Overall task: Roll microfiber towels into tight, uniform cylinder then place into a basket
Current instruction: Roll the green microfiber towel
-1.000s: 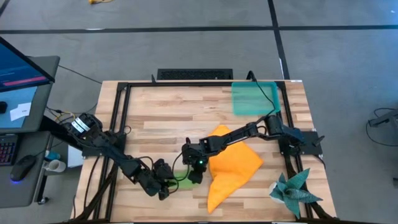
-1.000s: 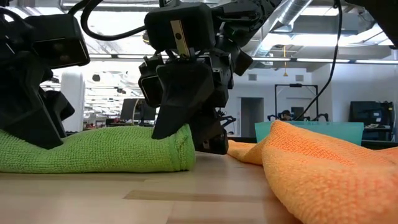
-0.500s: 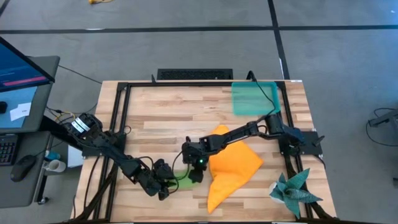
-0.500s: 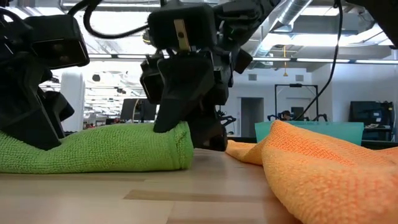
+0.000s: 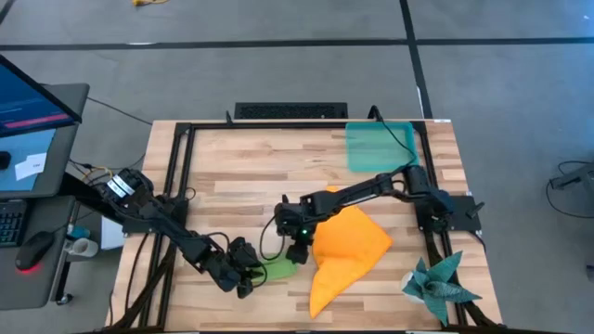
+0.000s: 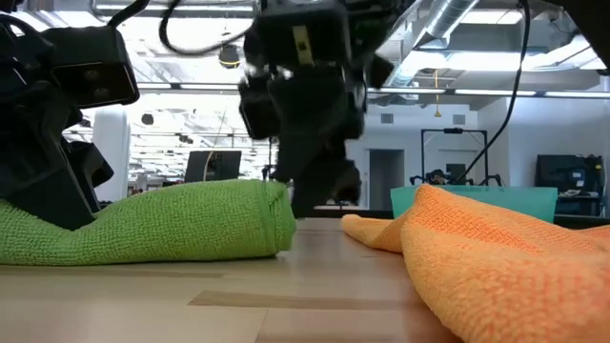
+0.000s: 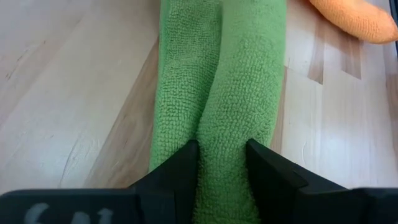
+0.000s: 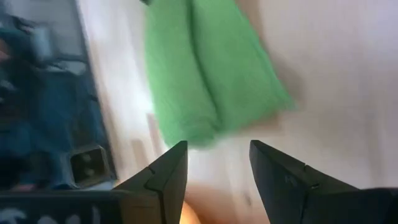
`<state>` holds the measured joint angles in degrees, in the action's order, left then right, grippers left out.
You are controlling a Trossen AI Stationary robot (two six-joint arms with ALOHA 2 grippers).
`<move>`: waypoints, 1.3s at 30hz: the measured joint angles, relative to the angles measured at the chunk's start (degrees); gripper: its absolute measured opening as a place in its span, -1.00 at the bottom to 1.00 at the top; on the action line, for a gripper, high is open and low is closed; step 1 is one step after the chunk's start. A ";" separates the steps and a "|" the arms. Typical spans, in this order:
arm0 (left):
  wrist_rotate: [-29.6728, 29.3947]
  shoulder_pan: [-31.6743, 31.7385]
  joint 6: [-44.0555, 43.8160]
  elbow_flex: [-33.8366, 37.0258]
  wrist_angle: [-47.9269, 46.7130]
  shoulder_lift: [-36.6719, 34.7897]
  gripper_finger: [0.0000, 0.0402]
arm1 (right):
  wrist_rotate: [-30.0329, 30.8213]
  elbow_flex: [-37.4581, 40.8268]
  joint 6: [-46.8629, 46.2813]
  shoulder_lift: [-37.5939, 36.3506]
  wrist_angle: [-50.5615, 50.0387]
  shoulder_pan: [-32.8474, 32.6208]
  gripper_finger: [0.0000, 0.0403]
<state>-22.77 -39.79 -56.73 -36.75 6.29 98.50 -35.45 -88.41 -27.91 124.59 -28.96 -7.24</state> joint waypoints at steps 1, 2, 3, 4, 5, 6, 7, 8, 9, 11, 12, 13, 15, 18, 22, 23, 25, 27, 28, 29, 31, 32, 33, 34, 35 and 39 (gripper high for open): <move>-0.05 0.00 0.00 0.00 0.15 0.00 -0.39 | 1.39 -0.01 0.88 -1.06 -1.93 -0.12 -0.02; -0.08 0.04 -0.02 0.02 0.21 0.00 -0.39 | 2.94 0.16 1.74 -2.26 -4.21 -0.30 -0.02; -0.06 0.04 -0.09 0.02 0.21 0.00 -0.39 | 4.51 0.17 2.63 -3.29 -4.54 -0.55 -0.03; -0.12 0.04 -0.30 0.02 0.26 0.00 -0.39 | 6.20 0.10 3.88 -4.36 -4.58 -0.86 -0.03; -0.19 0.04 -0.74 0.07 0.55 0.02 -0.39 | 8.04 0.10 5.47 -5.56 -5.37 -1.34 -0.03; -0.21 0.04 -1.22 0.11 0.74 0.03 -0.39 | 10.02 0.35 7.47 -6.86 -5.32 -2.06 -0.03; -0.23 0.05 -1.58 0.11 0.85 0.04 -0.39 | 11.98 0.88 10.01 -8.21 -4.49 -2.91 -0.04; -0.36 0.06 -1.69 0.11 0.92 0.04 -0.39 | 14.08 1.53 12.78 -9.21 -2.93 -4.02 -0.04; -0.45 0.04 -1.78 0.11 0.92 0.07 -0.39 | 16.28 2.25 15.28 -10.02 -0.86 -5.29 -0.04; -0.48 0.06 -2.14 0.11 0.89 0.07 -0.39 | 20.58 3.82 18.64 -10.68 2.73 -7.97 -0.04; -0.52 0.07 -2.34 0.11 0.89 0.07 -0.39 | 22.29 4.39 19.52 -10.50 5.63 -9.26 -0.04; -0.52 0.07 -2.38 0.11 0.86 0.07 -0.39 | 23.40 4.54 20.48 -10.03 8.10 -10.40 -0.04; -0.58 0.07 -2.43 0.11 0.91 0.07 -0.39 | 24.45 4.64 22.54 -9.55 10.74 -12.29 -0.04; -0.65 0.08 -2.52 0.09 0.91 0.07 -0.39 | 25.30 4.57 24.57 -7.96 15.23 -13.96 -0.05; -0.85 0.11 -2.63 0.07 0.95 0.07 -0.39 | 26.55 4.60 24.97 -6.04 21.55 -14.54 -0.09; -0.87 0.14 -2.91 0.07 0.93 0.07 -0.39 | 27.77 4.60 24.97 -5.70 22.10 -14.48 -0.11; -0.87 0.24 -3.74 0.07 0.93 0.07 -0.39 | 29.98 4.23 25.18 -4.29 23.36 -13.97 -0.17; -0.91 0.24 -4.34 0.07 0.89 0.07 -0.39 | 31.84 4.49 25.43 -3.17 21.78 -13.60 -0.26; -0.91 0.26 -4.55 0.04 0.85 0.07 -0.39 | 32.12 4.47 25.43 -2.31 22.31 -13.44 -0.32; -0.93 0.26 -4.60 0.04 0.87 0.07 -0.39 | 32.40 4.47 25.43 -1.70 21.99 -13.29 -0.39; -0.96 0.26 -4.61 0.04 0.90 0.07 -0.39 | 32.45 4.48 25.57 -1.26 21.92 -13.18 -0.54; -0.96 0.26 -4.61 0.04 0.91 0.07 -0.39 | 32.45 4.47 25.86 -1.29 22.11 -13.22 -0.61; -0.98 0.26 -4.61 0.04 0.91 0.07 -0.39 | 32.49 4.38 25.96 -1.17 22.28 -13.25 -0.69; -0.98 0.26 -4.61 0.04 0.89 0.07 -0.39 | 32.57 4.28 25.98 -0.74 22.78 -13.24 -0.76; -0.98 0.26 -4.61 0.04 0.90 0.07 -0.39 | 32.96 4.29 25.98 -0.45 22.34 -13.15 -0.83; -1.03 0.26 -4.40 0.02 0.93 0.07 -0.39 | 33.39 4.28 25.07 -0.52 20.58 -12.81 -0.96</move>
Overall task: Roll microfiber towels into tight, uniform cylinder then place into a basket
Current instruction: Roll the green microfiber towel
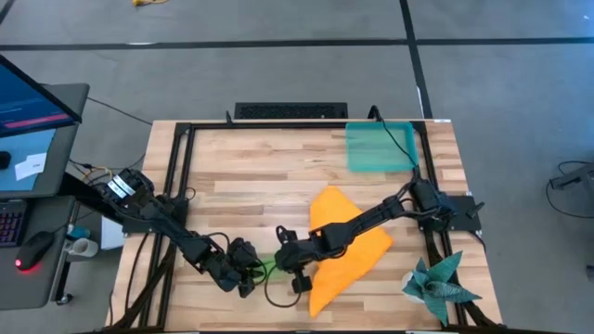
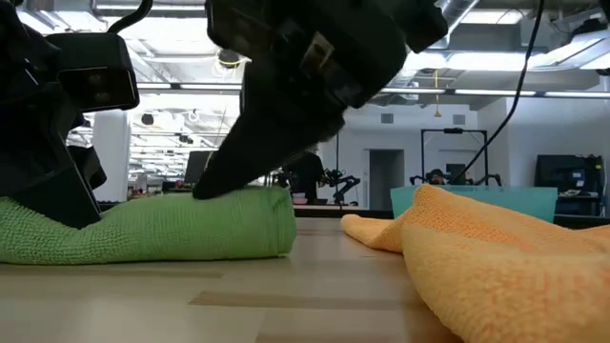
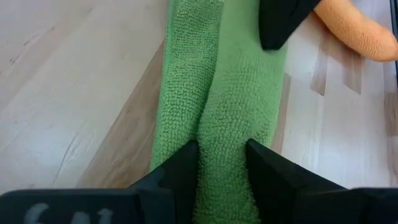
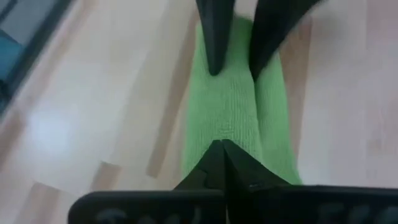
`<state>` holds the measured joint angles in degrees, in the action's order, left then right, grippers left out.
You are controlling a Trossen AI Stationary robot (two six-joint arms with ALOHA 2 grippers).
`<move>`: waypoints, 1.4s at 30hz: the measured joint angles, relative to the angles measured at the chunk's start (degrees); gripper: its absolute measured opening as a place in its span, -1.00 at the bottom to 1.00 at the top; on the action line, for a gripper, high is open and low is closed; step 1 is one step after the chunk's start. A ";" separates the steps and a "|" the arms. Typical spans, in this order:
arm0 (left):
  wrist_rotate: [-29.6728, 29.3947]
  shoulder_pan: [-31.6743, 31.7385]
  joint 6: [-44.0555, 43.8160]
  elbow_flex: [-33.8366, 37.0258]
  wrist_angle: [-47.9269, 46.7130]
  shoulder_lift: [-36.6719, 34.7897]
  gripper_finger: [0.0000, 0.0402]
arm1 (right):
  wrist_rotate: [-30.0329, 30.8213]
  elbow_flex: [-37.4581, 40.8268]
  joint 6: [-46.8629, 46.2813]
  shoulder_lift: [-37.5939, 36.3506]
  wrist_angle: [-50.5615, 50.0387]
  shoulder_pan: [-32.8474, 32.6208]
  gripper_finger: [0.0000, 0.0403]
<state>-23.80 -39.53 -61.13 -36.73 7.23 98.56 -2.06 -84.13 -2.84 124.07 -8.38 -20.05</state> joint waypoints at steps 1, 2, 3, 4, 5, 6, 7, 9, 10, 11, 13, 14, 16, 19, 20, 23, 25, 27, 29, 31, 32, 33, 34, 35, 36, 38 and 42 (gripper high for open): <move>-0.15 0.00 0.47 0.00 0.09 0.00 -0.39 | 0.05 -0.01 -0.07 0.00 -0.79 0.02 -0.94; -0.74 0.00 0.74 0.00 0.29 0.00 -0.39 | 0.51 -0.01 -0.21 0.00 -1.67 0.02 -0.92; -1.10 0.04 1.10 -0.02 0.51 0.03 -0.39 | 0.97 -0.01 -0.76 0.00 -2.34 0.01 -0.90; -1.17 0.04 1.35 -0.02 0.53 0.00 -0.39 | 1.48 -0.01 -1.45 0.00 -2.92 0.07 -0.88; -1.22 0.04 1.54 -0.02 0.52 -0.02 -0.39 | 1.95 -0.03 -1.90 0.00 -3.44 0.23 -0.87; -1.36 0.04 1.70 -0.02 0.55 -0.02 -0.39 | 1.99 -0.03 -2.15 0.00 -3.92 0.29 -0.87; -1.50 0.04 1.74 -0.02 0.58 0.00 -0.39 | 1.99 -0.03 -2.54 0.00 -4.32 0.41 -0.88; -1.92 0.09 2.30 0.00 0.91 0.00 -0.39 | 1.96 -0.07 -3.11 -0.02 -5.28 0.65 -0.91; -2.63 0.09 3.18 0.04 1.28 0.00 -0.39 | 1.96 -0.07 -3.16 -0.04 -5.85 0.69 -0.93; -3.39 0.07 4.27 0.02 1.84 0.06 -0.39 | 1.96 -0.11 -3.18 -0.08 -6.39 0.70 -0.95; -4.20 0.08 7.01 0.11 2.99 0.07 -0.39 | 1.99 -0.12 -3.21 -0.17 -7.18 0.70 -0.97; -4.38 0.09 8.27 0.12 3.56 0.09 -0.39 | 1.99 -0.12 -3.48 -0.17 -7.25 0.70 -0.98; -5.05 0.04 10.01 0.15 4.76 0.09 -0.39 | 1.99 -0.12 -4.48 -0.17 -7.60 0.70 -0.97; -5.90 0.05 11.84 0.15 5.51 -0.36 -0.39 | 1.99 -0.12 -4.86 -0.20 -9.51 0.83 -0.95; -6.45 -0.05 12.53 0.19 5.50 -0.98 -0.39 | 1.99 -0.12 -5.16 -0.21 -10.07 0.95 -0.94; -8.44 -0.76 15.72 0.27 5.61 -3.11 -0.39 | 1.96 -0.07 -6.32 -0.24 -10.91 1.19 -0.95; -10.29 -1.44 19.09 0.24 7.00 -4.99 -0.39 | 1.96 -0.03 -6.35 -0.24 -11.08 1.35 -0.96; -12.95 -2.10 21.90 0.17 7.98 -6.58 -0.39 | 1.96 -0.01 -6.67 -0.22 -11.13 1.47 -0.97; -15.51 -2.74 26.46 0.17 10.46 -7.10 -0.39 | 1.93 0.00 -7.38 -0.22 -11.18 1.78 -0.97; -15.63 -2.95 30.52 0.13 12.57 -6.94 -0.40 | 1.85 0.04 -7.76 -0.19 -11.15 2.08 -0.96; -14.84 -2.91 30.95 0.11 13.57 -6.44 -0.40 | 1.74 0.04 -7.91 -0.17 -11.15 2.15 -0.96; -13.85 -2.68 30.94 0.09 13.89 -5.82 -0.42 | 1.70 0.04 -8.30 -0.17 -11.11 2.17 -0.95; -13.35 -2.47 30.43 0.09 13.42 -5.23 -0.43 | 1.71 0.04 -8.83 -0.15 -10.92 2.21 -0.95; -13.22 -2.18 29.74 0.09 12.73 -4.60 -0.45 | 1.72 0.06 -9.15 -0.15 -10.68 2.23 -0.95; -13.22 -1.81 29.10 0.09 12.51 -3.75 -0.47 | 1.70 0.08 -9.19 -0.15 -10.66 2.23 -0.95; -13.09 -0.96 27.95 0.09 12.45 -1.98 -0.51 | 1.77 0.08 -9.17 -0.13 -10.62 2.18 -0.95; -9.78 0.93 24.34 0.09 12.66 0.87 -0.57 | 1.82 0.08 -9.17 -0.11 -10.57 2.18 -0.95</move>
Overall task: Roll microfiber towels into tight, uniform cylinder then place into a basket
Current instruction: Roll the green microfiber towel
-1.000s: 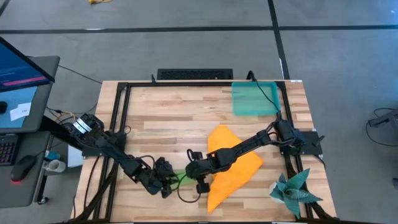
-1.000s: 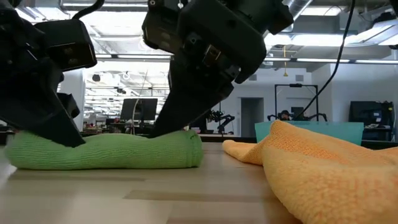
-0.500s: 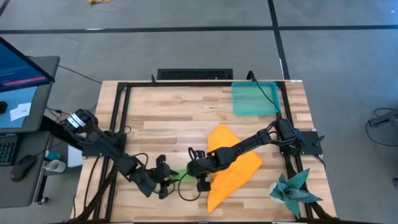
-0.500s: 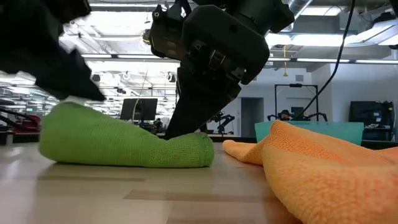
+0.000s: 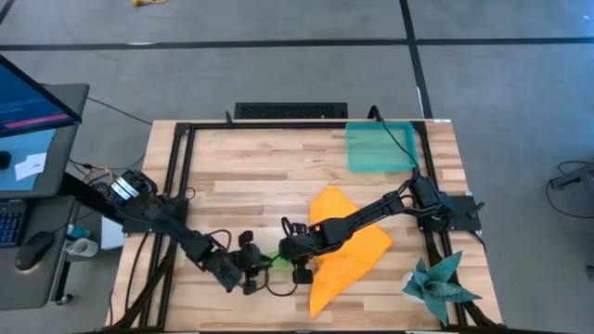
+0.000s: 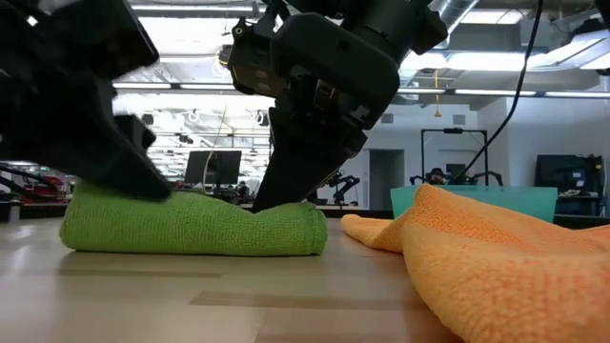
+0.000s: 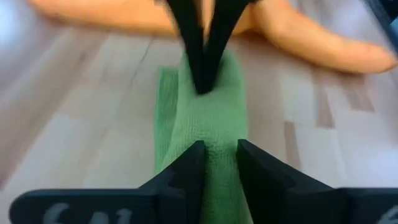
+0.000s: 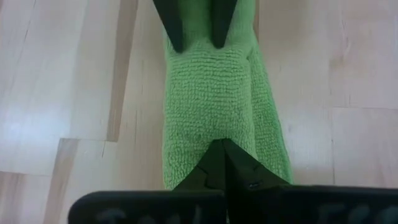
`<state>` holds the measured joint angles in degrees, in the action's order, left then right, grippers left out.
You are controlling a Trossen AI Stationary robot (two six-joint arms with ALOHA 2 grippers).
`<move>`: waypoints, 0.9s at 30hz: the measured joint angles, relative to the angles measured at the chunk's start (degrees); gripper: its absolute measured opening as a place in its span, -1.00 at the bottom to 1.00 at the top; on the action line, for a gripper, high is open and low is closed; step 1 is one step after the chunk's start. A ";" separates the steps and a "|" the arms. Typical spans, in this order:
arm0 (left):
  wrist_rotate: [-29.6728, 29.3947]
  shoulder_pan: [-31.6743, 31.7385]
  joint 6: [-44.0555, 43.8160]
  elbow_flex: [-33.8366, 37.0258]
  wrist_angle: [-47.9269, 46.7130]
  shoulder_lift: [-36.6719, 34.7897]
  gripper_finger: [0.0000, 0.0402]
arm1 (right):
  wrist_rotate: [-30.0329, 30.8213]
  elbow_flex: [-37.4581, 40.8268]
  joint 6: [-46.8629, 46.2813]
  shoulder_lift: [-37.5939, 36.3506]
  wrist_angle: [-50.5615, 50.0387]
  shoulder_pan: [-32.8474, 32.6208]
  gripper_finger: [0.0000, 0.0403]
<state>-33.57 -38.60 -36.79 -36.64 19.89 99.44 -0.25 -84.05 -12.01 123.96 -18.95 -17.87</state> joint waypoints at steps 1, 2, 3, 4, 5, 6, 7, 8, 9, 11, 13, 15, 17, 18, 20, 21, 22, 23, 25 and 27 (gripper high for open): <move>0.89 0.29 -1.19 0.00 0.09 0.37 -0.58 | 0.04 0.00 0.00 0.00 0.04 0.00 -0.95; 1.69 0.42 -2.23 0.00 0.33 0.76 -0.59 | 0.02 0.00 0.00 0.02 -0.01 0.00 -0.95; 2.45 0.47 -3.30 -0.02 0.27 0.96 -0.60 | 0.02 0.00 -0.02 0.02 0.02 0.00 -0.95; 2.91 0.47 -4.44 -0.04 -0.12 0.97 -0.61 | 0.06 0.01 -0.02 0.04 0.10 0.00 -0.95; 3.55 0.46 -5.76 -0.12 -0.45 0.93 -0.62 | 0.11 0.02 -0.02 0.04 0.14 0.00 -0.95; 3.89 0.26 -6.96 -0.13 -0.81 0.92 -0.62 | 0.13 0.02 -0.02 0.04 0.13 0.00 -0.95; 4.13 -0.01 -7.74 -0.13 -0.97 0.92 -0.63 | 0.15 0.02 -0.04 0.04 0.28 0.00 -0.95; 4.69 -0.35 -8.14 -0.13 -0.97 0.92 -0.63 | 0.19 0.02 -0.06 0.04 0.46 0.00 -0.95; 5.34 -0.62 -8.46 -0.13 -0.95 0.92 -0.63 | 0.25 0.02 -0.07 0.08 0.82 0.00 -0.95; 7.17 -0.73 -9.27 0.00 -0.97 0.88 -0.64 | 0.27 0.06 -0.07 0.13 1.50 0.00 -0.93; 8.06 -0.69 -9.99 0.15 -1.68 0.81 -0.64 | 0.32 0.07 -0.09 0.15 1.79 0.00 -0.91; 8.54 -0.60 -10.07 0.11 -2.89 0.76 -0.64 | 0.33 0.07 -0.09 0.17 1.96 0.00 -0.88; 9.30 -0.31 -10.10 0.13 -3.46 0.74 -0.64 | 0.34 0.07 -0.09 0.17 1.96 0.01 -0.86; 9.46 -0.19 -10.10 0.13 -3.52 0.74 -0.64 | 0.34 0.07 -0.07 0.17 1.96 0.01 -0.85; 10.47 0.20 -10.10 0.13 -3.71 0.74 -0.64 | 0.37 0.07 0.16 0.17 1.94 0.02 -0.81; 11.01 0.39 -10.12 0.15 -3.90 0.74 -0.64 | 0.37 0.07 0.26 0.17 1.96 0.02 -0.79; 11.37 0.60 -10.14 0.15 -4.01 0.74 -0.64 | 0.37 0.07 0.29 0.17 1.95 0.02 -0.76; 11.64 0.73 -10.15 0.15 -4.07 0.74 -0.64 | 0.39 0.07 0.57 0.17 1.95 0.11 -0.72; 11.94 1.07 -10.22 0.17 -4.12 0.76 -0.64 | 0.38 0.07 2.12 0.17 1.97 0.31 -0.65; 12.29 1.52 -10.28 0.17 -4.18 0.76 -0.64 | 0.34 -0.10 3.09 -0.04 1.45 0.45 -0.57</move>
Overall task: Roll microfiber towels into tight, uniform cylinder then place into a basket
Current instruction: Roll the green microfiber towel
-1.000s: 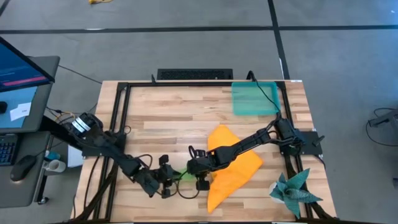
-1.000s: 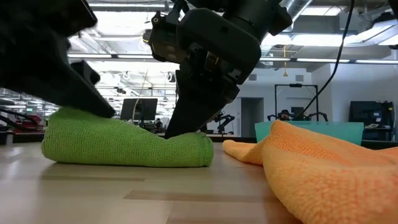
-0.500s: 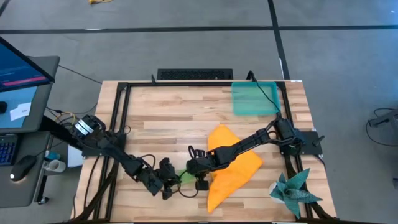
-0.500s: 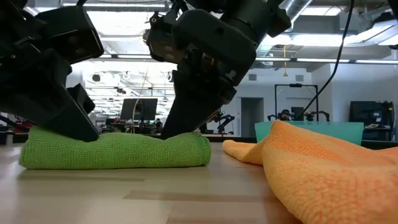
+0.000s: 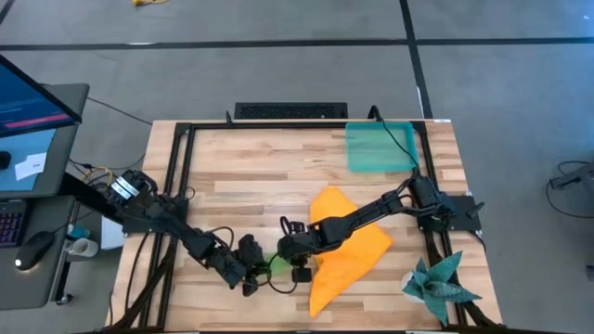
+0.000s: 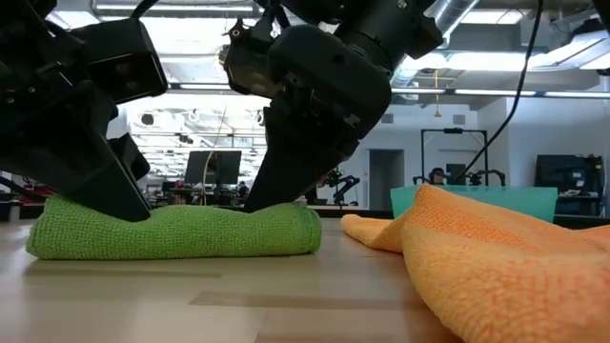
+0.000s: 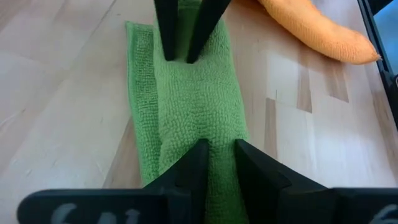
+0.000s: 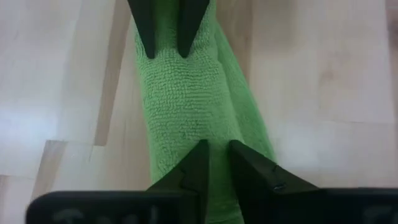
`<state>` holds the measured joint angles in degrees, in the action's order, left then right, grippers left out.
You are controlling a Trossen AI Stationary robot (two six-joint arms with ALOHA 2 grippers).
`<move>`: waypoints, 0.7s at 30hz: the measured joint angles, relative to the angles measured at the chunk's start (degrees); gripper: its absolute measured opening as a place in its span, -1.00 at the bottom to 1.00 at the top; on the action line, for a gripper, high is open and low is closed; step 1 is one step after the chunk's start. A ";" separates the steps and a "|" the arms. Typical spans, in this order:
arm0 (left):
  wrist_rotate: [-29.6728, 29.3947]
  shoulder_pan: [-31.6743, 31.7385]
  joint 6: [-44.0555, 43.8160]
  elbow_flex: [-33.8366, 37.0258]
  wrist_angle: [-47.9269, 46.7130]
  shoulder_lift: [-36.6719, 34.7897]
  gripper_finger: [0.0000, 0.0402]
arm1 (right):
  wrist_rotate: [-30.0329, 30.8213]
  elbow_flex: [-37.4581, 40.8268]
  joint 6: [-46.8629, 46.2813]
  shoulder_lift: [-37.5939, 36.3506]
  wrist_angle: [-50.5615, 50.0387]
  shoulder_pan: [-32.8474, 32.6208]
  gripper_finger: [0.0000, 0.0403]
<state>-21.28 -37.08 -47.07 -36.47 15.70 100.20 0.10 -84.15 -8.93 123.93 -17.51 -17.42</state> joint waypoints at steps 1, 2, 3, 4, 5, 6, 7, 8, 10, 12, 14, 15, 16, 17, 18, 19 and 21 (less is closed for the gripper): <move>0.08 0.23 -0.02 0.02 -0.04 0.02 -0.64 | 0.02 -0.48 0.01 -0.10 -1.06 0.24 -0.53; 0.19 0.43 -0.02 0.04 -0.04 0.04 -0.64 | -0.02 -1.09 -0.07 -0.14 -2.25 0.42 -0.51; 0.40 0.69 -0.02 0.04 -0.08 0.04 -0.64 | -0.09 -1.71 -0.07 -0.14 -3.47 0.70 -0.50; 0.57 0.94 -0.04 0.05 -0.10 0.07 -0.64 | -0.12 -2.24 0.09 -0.48 -4.94 0.88 -0.49; 0.69 1.08 -0.04 0.07 -0.11 0.07 -0.64 | 0.08 -2.54 0.96 -1.18 -6.74 1.02 -0.48; 0.70 1.14 -0.04 0.09 -0.14 0.09 -0.64 | 0.35 -2.81 1.98 -1.82 -7.89 1.11 -0.49; 0.70 1.16 -0.04 0.09 -0.20 0.09 -0.64 | 0.90 -3.03 2.89 -2.42 -7.97 1.17 -0.49; 0.70 1.18 -0.04 0.09 -0.20 0.09 -0.64 | 2.14 -3.07 3.40 -3.40 -9.12 1.17 -0.50; 0.58 1.20 -0.04 0.09 -0.31 0.11 -0.64 | 5.48 -3.01 3.93 -5.91 -12.30 1.12 -0.52; 0.35 1.20 -0.01 0.09 -0.27 0.12 -0.64 | 8.70 -3.02 3.97 -9.11 -15.73 0.57 -0.54; 0.22 1.20 0.02 0.09 -0.31 0.13 -0.64 | 11.80 -2.99 4.04 -12.05 -17.29 -0.78 -0.55; 0.21 1.23 0.02 0.09 -0.31 0.13 -0.64 | 13.37 -2.34 4.31 -13.45 -17.08 -1.80 -0.56; 0.09 1.23 0.02 0.11 -0.31 0.15 -0.64 | 14.98 -1.66 4.39 -14.58 -17.03 -2.94 -0.57; 0.03 1.23 0.04 0.09 -0.33 0.15 -0.64 | 16.90 -0.97 4.43 -15.45 -16.88 -4.25 -0.57; 0.02 1.25 0.07 0.11 -0.33 0.15 -0.64 | 18.94 0.01 4.46 -16.09 -16.60 -5.54 -0.57; -0.02 1.25 0.04 0.11 -0.33 0.15 -0.64 | 21.21 1.22 4.46 -16.51 -15.77 -6.83 -0.57; -0.03 1.25 0.02 0.11 -0.33 0.15 -0.64 | 25.81 3.57 4.46 -16.77 -14.56 -9.45 -0.57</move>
<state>-21.31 -35.83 -47.05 -36.36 15.38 100.36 25.91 -80.58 -4.47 107.15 -32.07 -26.86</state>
